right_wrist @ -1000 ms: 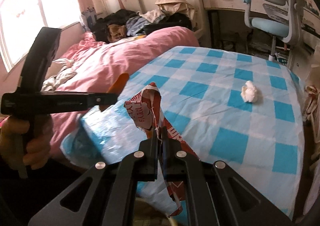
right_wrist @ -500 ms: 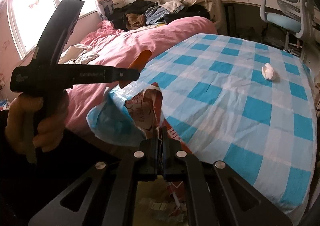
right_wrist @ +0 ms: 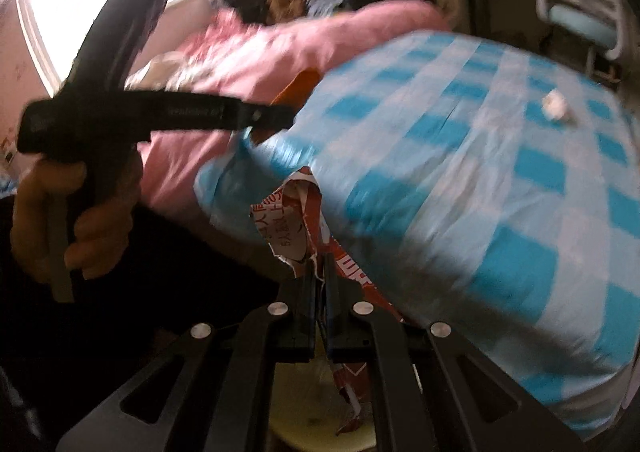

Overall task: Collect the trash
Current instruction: 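Carry the orange piece and red wrapper over the yellow bucket with both tools, then open both tools over the yellow bucket to drop the orange piece and wrapper, then grasp the white crumpled tissue with the right tool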

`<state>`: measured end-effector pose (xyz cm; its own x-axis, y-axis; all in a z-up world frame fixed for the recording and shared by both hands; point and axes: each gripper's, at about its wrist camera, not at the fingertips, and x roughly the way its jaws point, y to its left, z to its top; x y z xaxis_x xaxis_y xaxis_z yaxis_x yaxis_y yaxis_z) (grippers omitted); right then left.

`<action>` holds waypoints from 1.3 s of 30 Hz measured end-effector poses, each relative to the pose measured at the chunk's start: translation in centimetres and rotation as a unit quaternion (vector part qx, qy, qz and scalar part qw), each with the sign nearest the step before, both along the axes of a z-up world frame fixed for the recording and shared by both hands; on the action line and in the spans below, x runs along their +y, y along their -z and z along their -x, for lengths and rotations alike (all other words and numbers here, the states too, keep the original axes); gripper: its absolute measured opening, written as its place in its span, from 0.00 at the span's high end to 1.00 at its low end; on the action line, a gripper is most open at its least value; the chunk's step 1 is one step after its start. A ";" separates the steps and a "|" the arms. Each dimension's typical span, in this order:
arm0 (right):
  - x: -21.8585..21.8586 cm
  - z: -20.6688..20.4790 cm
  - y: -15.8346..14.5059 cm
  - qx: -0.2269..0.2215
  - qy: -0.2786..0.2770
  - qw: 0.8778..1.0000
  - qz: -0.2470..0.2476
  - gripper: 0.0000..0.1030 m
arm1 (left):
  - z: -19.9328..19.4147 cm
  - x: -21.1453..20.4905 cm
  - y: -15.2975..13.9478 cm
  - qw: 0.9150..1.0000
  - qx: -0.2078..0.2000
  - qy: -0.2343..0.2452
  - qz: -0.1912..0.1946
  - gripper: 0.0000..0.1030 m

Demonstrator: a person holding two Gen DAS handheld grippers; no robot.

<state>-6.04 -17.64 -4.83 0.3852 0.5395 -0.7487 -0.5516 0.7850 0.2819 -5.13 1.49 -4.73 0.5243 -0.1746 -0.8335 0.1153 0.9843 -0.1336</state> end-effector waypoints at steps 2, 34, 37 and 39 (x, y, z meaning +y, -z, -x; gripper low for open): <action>0.6 0.8 1.1 0.025 -0.015 0.999 0.034 0.93 | 1.2 -0.4 1.2 1.000 0.026 0.008 0.007 0.84; -10.1 -23.2 -0.2 -0.040 0.254 0.956 0.142 0.50 | -8.2 -3.4 -4.2 0.995 -0.071 -0.032 -0.064 0.14; -10.7 -23.6 0.5 -0.030 0.255 0.957 0.137 0.67 | -8.3 -3.0 -4.1 0.994 -0.075 -0.039 -0.062 0.13; -10.6 -23.0 0.4 -0.033 0.244 0.960 0.135 0.79 | -8.3 -2.8 -4.0 0.995 -0.076 -0.043 -0.057 0.12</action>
<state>16.97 -28.19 -5.19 0.5948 0.0718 -0.8006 -0.1085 0.9941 0.0086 3.16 -1.27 -0.70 0.6543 -0.0323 -0.7556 0.0406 0.9991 -0.0076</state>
